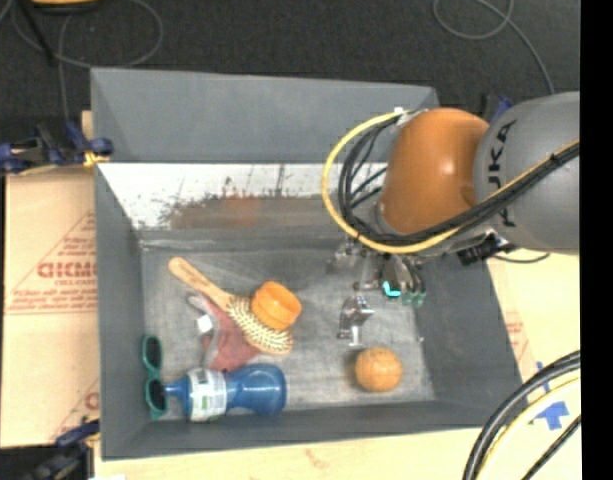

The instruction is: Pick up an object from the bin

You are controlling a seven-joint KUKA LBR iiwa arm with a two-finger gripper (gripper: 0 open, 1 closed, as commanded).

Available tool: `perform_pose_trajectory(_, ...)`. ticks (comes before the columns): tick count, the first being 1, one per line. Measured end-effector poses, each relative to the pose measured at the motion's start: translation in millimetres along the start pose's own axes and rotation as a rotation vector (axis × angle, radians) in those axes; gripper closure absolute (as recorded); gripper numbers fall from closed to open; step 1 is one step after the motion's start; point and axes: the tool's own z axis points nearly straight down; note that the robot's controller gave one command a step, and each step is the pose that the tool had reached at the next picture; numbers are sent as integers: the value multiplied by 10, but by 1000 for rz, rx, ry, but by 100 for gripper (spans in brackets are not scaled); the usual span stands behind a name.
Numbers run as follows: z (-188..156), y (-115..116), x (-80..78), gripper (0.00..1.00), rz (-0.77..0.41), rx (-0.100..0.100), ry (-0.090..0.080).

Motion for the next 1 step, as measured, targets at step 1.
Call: perform_pose_trajectory(1, -41, 0, -18, 0, 0, 0, -8)
